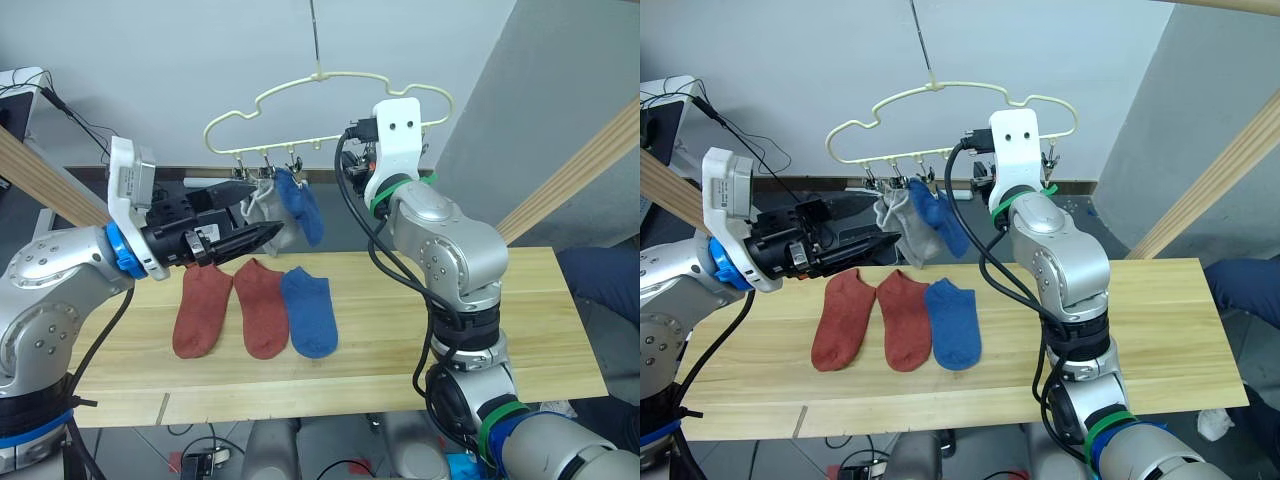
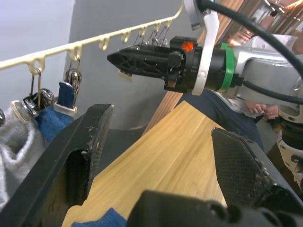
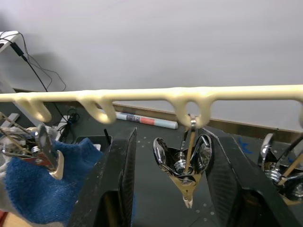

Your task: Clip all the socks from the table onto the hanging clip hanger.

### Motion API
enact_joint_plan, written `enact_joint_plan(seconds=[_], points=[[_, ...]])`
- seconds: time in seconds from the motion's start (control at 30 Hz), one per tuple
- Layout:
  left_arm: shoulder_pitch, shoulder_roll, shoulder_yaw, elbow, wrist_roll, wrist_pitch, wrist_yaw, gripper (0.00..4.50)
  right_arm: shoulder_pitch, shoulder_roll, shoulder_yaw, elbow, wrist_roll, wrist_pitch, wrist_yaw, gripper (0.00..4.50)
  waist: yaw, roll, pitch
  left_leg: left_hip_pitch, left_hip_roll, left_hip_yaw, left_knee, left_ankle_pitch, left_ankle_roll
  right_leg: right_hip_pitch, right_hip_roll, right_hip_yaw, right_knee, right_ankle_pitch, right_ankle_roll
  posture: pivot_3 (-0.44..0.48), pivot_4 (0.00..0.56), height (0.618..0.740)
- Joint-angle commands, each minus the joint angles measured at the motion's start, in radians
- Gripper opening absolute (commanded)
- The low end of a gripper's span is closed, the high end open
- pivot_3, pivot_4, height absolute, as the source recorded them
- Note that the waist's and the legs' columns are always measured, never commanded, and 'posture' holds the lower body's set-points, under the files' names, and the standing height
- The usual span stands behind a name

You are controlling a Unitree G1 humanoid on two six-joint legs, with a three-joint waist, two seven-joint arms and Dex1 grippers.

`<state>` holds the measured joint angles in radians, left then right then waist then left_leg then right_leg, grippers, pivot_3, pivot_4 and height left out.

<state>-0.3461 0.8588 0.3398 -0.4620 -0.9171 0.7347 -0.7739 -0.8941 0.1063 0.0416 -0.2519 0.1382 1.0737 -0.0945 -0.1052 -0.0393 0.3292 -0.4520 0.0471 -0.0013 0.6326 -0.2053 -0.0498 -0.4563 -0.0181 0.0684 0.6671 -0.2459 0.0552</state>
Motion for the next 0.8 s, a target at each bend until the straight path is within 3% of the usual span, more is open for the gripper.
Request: enact_joint_plan(seconds=[0.03, 0.13, 0.3, 0.4, 0.8], points=[[0.007, 0.016, 0.03, -0.037, -0.009, -0.005, 0.004, 3.82, -0.028, 0.003, 0.003, -0.023, -0.004, -0.027, 0.007, 2.09, 0.0, 0.0, 0.0, 0.0, 0.0, 0.0, 0.0, 0.0, 0.0, 0.0, 0.0, 0.0, 0.0, 0.0, 0.0, -0.119, 0.349, 0.74], [0.008, 0.016, 0.029, -0.04, -0.01, -0.005, 0.006, 3.84, -0.028, 0.001, 0.006, -0.023, -0.009, -0.025, 0.007, 1.91, 0.0, 0.0, 0.0, 0.0, 0.0, 0.0, 0.0, 0.0, 0.0, 0.0, 0.0, 0.0, 0.0, 0.0, 0.0, -0.117, 0.349, 0.74], [0.012, 0.018, 0.031, -0.042, -0.01, -0.006, 0.007, 3.84, -0.027, 0.001, 0.006, -0.022, -0.014, -0.024, 0.005, 0.56, 0.0, 0.0, 0.0, 0.0, 0.0, 0.0, 0.0, 0.0, 0.0, 0.0, 0.0, 0.0, 0.0, 0.0, 0.0, -0.117, 0.35, 0.74], [0.016, 0.016, 0.029, -0.046, -0.008, -0.006, 0.009, 3.84, -0.026, 0.001, 0.004, -0.022, -0.017, -0.023, 0.003, 0.01, 0.0, 0.0, 0.0, 0.0, 0.0, 0.0, 0.0, 0.0, 0.0, 0.0, 0.0, 0.0, 0.0, 0.0, 0.0, -0.116, 0.351, 0.74], [0.055, 0.041, -0.051, -0.105, 0.041, 0.059, 0.086, 3.84, -0.031, 0.004, -0.005, -0.02, -0.029, -0.021, 0.0, 0.01, 0.001, 0.0, 0.0, 0.0, 0.0, 0.0, 0.0, 0.0, 0.0, 0.0, 0.0, 0.0, 0.0, 0.0, 0.0, -0.121, 0.356, 0.74]])
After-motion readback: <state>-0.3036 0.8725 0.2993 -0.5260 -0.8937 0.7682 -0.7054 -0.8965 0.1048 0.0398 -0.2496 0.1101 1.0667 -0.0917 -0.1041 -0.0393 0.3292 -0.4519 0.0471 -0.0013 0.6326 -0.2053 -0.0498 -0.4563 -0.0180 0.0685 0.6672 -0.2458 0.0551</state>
